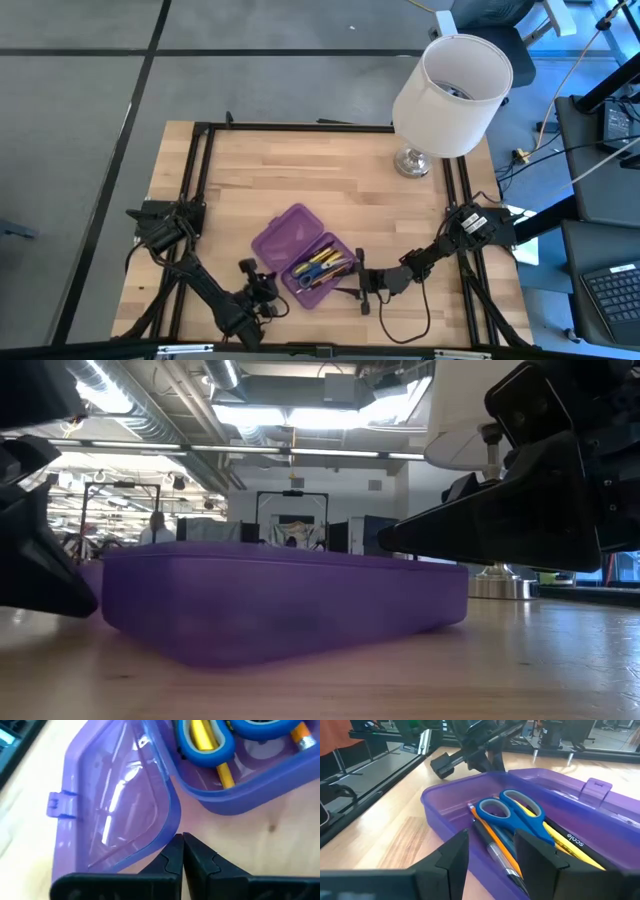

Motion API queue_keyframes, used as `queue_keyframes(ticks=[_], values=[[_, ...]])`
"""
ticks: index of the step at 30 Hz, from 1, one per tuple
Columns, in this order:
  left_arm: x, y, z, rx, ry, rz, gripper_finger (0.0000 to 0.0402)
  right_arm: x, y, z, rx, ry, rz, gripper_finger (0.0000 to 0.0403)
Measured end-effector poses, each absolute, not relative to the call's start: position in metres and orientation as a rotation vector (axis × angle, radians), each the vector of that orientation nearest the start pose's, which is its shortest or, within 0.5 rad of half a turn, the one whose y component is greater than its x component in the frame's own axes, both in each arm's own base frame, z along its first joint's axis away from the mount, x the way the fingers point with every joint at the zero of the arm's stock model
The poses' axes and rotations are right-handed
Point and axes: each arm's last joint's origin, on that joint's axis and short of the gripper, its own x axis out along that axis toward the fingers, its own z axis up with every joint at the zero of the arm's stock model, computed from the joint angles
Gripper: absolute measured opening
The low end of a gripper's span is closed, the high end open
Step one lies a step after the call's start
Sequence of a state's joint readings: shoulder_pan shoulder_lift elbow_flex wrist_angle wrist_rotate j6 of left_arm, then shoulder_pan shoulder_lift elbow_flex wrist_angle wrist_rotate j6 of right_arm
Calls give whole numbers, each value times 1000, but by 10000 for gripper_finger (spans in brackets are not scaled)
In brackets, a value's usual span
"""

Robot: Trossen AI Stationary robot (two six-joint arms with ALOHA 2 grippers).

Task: Pick & place school supplies into a supply box
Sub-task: Close the violet box

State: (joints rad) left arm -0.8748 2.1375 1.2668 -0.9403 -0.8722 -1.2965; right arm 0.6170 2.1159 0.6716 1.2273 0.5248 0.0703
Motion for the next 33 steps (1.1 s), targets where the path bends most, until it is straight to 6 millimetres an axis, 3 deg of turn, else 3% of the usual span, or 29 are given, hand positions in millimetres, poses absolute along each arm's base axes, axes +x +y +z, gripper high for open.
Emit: queue_keyframes(ticks=[18, 23, 27, 33], values=[[221, -229, 103, 245, 907, 882, 3, 286, 180, 74, -27, 182, 65, 162], [217, -227, 104, 177, 965, 949, 3, 287, 181, 91, -12, 137, 59, 162], [214, -229, 102, 82, 1035, 1000, 3, 285, 176, 112, -31, 141, -89, 162], [213, -232, 104, 10, 862, 1015, 3, 278, 158, 118, -39, 302, -308, 162]])
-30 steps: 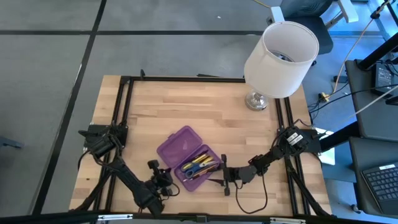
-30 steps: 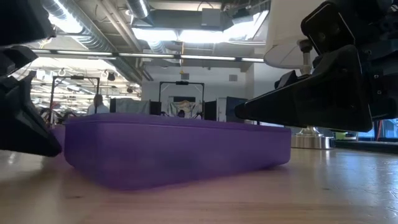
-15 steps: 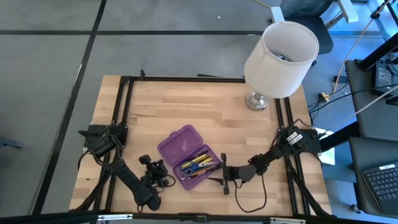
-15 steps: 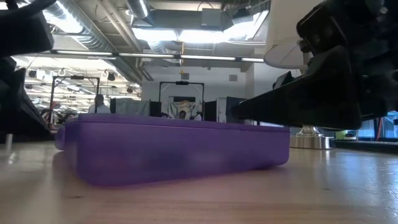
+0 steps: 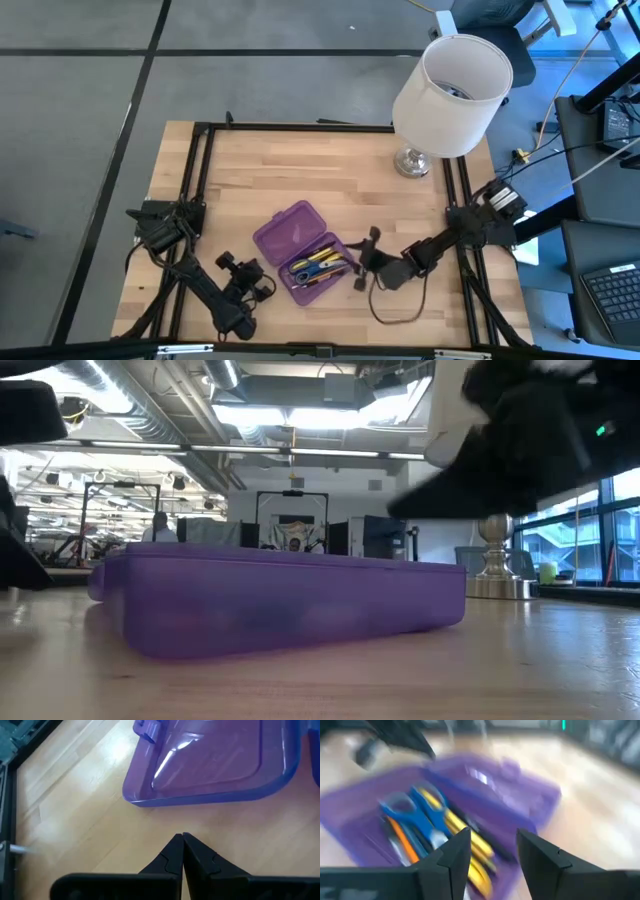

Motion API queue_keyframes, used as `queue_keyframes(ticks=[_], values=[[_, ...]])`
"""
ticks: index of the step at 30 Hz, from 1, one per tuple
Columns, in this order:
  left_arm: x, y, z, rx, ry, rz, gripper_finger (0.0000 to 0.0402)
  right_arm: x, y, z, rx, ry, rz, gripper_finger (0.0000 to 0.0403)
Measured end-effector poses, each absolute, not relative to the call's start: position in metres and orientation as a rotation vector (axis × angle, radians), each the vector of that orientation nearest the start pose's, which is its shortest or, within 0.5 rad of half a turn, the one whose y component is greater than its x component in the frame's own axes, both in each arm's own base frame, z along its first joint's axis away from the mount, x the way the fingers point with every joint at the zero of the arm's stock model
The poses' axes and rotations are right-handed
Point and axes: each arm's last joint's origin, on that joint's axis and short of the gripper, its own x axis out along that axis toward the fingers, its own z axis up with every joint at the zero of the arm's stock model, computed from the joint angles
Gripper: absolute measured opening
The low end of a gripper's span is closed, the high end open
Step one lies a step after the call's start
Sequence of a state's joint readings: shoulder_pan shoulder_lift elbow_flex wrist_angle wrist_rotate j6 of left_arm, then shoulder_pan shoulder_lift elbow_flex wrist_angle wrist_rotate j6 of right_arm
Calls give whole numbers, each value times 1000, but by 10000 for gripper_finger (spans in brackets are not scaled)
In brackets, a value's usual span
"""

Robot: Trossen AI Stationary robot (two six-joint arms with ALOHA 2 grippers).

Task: Pick & place school supplies into a supply box
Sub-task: Close the violet box

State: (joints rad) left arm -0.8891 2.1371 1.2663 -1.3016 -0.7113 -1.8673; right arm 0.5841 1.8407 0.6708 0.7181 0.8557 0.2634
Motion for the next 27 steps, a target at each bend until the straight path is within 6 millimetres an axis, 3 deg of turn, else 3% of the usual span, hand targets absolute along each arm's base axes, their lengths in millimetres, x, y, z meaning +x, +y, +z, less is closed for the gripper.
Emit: queue_keyframes(ticks=[5, 27], values=[[217, -229, 104, -3, 856, 1033, 3, 273, 137, 102, 45, 466, -425, 162], [253, -198, 101, 72, 949, 1029, 3, 282, 109, 104, 5, 462, -575, 162]])
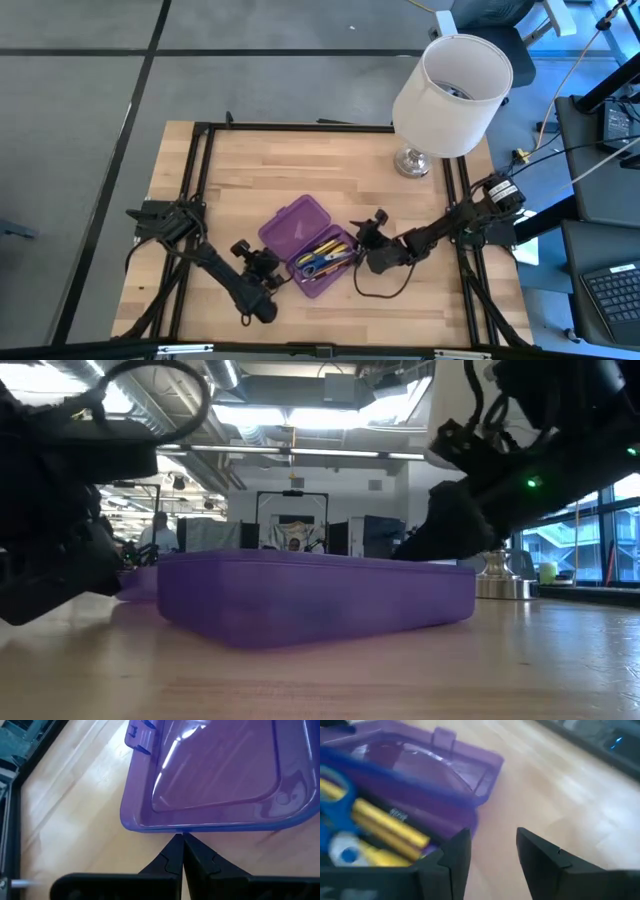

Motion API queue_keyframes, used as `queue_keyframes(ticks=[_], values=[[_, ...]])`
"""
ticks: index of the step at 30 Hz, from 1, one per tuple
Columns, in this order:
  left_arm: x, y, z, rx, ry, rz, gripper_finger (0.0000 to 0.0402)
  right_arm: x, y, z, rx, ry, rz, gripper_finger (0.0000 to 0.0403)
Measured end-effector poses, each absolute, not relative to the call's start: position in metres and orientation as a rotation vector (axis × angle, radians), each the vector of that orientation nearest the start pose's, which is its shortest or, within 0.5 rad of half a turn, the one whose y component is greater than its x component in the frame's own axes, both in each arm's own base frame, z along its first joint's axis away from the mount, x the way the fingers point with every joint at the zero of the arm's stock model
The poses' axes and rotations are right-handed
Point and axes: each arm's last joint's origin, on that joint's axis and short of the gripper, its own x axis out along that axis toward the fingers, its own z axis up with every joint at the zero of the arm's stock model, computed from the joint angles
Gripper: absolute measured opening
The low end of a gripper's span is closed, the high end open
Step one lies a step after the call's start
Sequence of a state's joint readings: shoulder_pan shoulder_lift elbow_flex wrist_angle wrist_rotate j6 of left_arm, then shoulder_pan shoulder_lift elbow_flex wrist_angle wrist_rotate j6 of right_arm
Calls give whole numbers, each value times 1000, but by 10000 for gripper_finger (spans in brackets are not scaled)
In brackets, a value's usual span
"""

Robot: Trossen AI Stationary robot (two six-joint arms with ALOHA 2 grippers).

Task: Pick & place school supplies into a supply box
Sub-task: Close the violet box

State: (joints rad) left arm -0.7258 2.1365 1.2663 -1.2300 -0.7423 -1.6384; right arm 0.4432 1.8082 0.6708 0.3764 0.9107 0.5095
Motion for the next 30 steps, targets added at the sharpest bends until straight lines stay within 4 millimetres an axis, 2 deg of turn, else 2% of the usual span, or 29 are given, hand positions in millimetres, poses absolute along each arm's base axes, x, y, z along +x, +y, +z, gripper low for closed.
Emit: queue_keyframes(ticks=[4, 8, 12, 15, 23, 30], values=[[255, -195, 101, 100, 977, 1022, 3, 284, 93, 112, -33, 483, -617, 162], [257, -192, 101, 100, 981, 1032, 3, 287, 75, 116, -1, 548, -609, 162], [260, -187, 102, 141, 996, 1023, 3, 292, 57, 113, 99, 637, -507, 162], [263, -184, 102, 195, 998, 1005, 3, 295, 51, 112, 174, 674, -417, 161], [268, -177, 104, 334, 1040, 947, 3, 296, 60, 112, 248, 705, -282, 161], [268, -177, 105, 434, 1118, 882, 3, 291, 81, 111, 326, 729, -199, 161]])
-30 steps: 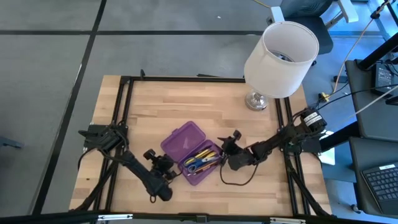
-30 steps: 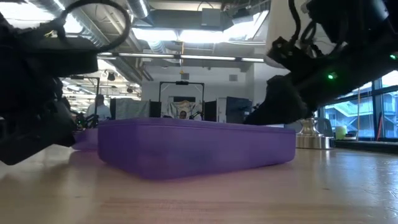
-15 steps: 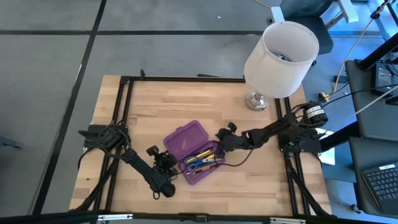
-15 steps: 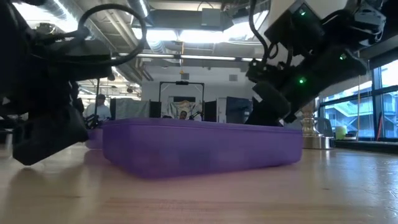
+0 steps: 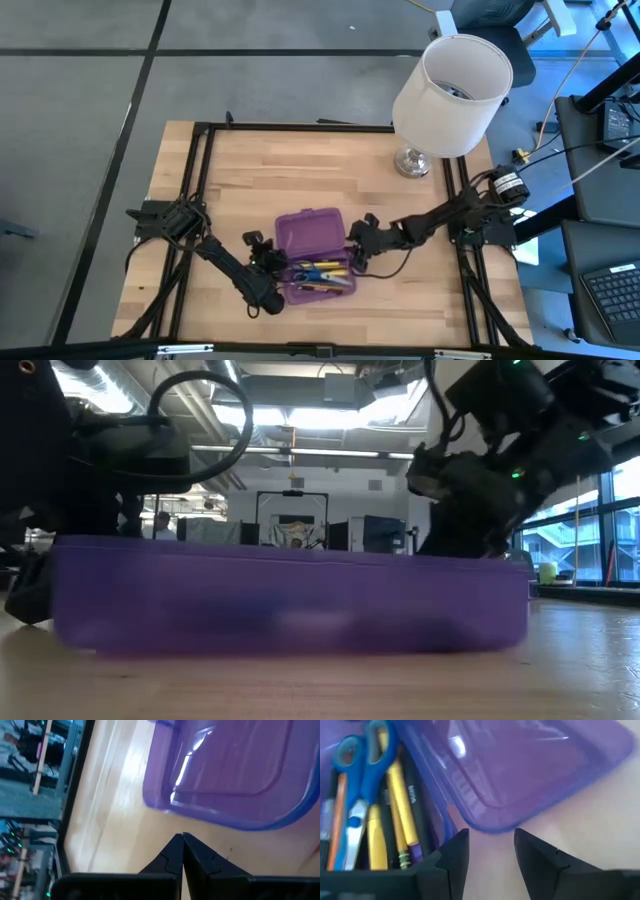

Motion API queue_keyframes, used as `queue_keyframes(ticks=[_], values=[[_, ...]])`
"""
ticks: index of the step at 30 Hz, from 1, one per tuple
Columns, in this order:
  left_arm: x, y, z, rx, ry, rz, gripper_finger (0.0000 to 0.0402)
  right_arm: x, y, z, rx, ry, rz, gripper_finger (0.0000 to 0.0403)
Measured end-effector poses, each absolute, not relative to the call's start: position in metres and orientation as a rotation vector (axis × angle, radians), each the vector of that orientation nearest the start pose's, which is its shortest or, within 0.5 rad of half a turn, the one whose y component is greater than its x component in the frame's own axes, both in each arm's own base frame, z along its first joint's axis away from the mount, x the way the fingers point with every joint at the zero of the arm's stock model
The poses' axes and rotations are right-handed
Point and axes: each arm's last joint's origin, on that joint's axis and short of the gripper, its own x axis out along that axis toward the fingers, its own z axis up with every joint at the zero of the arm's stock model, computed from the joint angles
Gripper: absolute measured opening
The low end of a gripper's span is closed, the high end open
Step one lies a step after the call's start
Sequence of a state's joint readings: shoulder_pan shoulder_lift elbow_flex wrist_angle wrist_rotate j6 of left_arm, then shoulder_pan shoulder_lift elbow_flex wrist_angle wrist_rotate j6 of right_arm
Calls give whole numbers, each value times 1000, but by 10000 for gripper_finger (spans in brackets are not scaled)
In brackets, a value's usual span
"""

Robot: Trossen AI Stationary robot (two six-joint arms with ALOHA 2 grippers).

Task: Pick & place school supplies into a supply box
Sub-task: Close the violet box

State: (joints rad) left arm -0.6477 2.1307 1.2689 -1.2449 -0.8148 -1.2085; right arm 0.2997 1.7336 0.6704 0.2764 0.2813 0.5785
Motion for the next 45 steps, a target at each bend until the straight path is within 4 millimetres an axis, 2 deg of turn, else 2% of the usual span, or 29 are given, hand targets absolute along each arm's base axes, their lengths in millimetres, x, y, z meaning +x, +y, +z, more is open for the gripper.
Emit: queue_keyframes(ticks=[7, 12, 17, 20, 27, 32, 38, 45], values=[[268, -176, 105, 524, 1164, 833, 3, 281, 107, 111, 371, 738, -174, 161], [268, -176, 105, 567, 1166, 817, 3, 271, 111, 104, 253, 822, -216, 161], [267, -175, 106, 591, 1178, 821, 3, 264, 108, 100, 65, 888, -197, 162], [264, -173, 106, 624, 1195, 831, 3, 262, 103, 96, -17, 865, -137, 161], [265, -173, 106, 644, 1154, 834, 3, 245, 76, 80, 53, 678, -53, 161], [267, -174, 105, 564, 1115, 864, 3, 235, 58, 77, 56, 598, -51, 161], [271, -179, 103, 479, 1054, 850, 3, 248, 51, 82, 52, 596, 21, 161], [272, -179, 103, 476, 1052, 850, 3, 260, 50, 80, 57, 629, 12, 161]])
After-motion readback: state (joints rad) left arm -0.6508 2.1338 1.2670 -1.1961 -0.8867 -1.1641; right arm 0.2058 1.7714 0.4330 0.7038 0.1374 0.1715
